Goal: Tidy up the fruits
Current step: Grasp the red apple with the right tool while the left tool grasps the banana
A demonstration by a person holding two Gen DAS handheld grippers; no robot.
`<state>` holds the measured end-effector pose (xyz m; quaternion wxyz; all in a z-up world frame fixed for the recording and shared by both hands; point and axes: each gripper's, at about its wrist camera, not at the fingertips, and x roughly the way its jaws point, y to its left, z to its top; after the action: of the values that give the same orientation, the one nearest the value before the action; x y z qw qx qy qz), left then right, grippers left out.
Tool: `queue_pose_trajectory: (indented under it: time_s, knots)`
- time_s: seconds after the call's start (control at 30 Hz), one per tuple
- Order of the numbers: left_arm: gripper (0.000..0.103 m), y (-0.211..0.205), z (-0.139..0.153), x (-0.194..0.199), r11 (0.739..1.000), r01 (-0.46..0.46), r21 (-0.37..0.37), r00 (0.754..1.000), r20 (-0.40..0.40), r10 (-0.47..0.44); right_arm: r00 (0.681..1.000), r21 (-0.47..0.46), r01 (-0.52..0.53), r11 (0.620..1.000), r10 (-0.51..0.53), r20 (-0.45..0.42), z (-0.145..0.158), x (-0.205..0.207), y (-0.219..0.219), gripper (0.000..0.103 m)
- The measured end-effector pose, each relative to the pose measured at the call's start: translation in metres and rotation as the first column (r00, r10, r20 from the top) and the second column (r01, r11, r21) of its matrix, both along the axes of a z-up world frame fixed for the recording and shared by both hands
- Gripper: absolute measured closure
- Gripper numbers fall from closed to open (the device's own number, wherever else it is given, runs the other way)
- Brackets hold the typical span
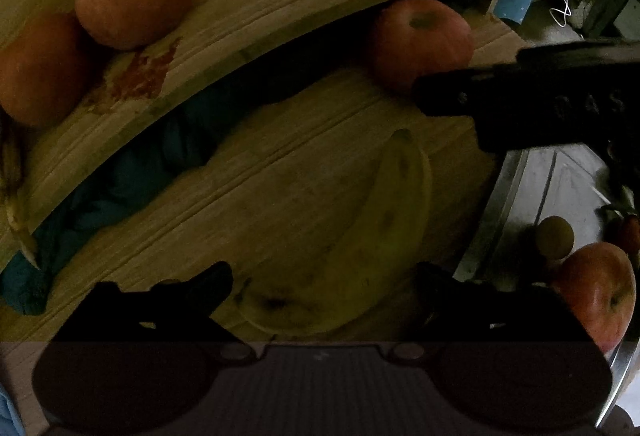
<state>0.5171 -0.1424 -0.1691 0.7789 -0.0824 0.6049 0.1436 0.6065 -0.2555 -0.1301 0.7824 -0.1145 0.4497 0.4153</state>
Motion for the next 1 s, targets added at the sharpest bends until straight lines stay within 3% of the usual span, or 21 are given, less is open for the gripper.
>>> queue_pose_trajectory:
  time_s: [0.3, 1.0]
  knots:
    - [0.015, -0.007, 0.003, -0.002, 1.000, 0.022, 0.019, 1.000, 0.020, -0.022, 0.999, -0.016, -0.047, 0.999, 0.047, 0.012, -0.005, 0.006, 0.013, 0.001]
    - [0.017, -0.007, 0.006, -0.026, 0.998, 0.056, 0.031, 0.996, 0.070, -0.058, 0.999, 0.004, -0.046, 0.999, 0.046, 0.003, -0.013, 0.000, 0.017, 0.005]
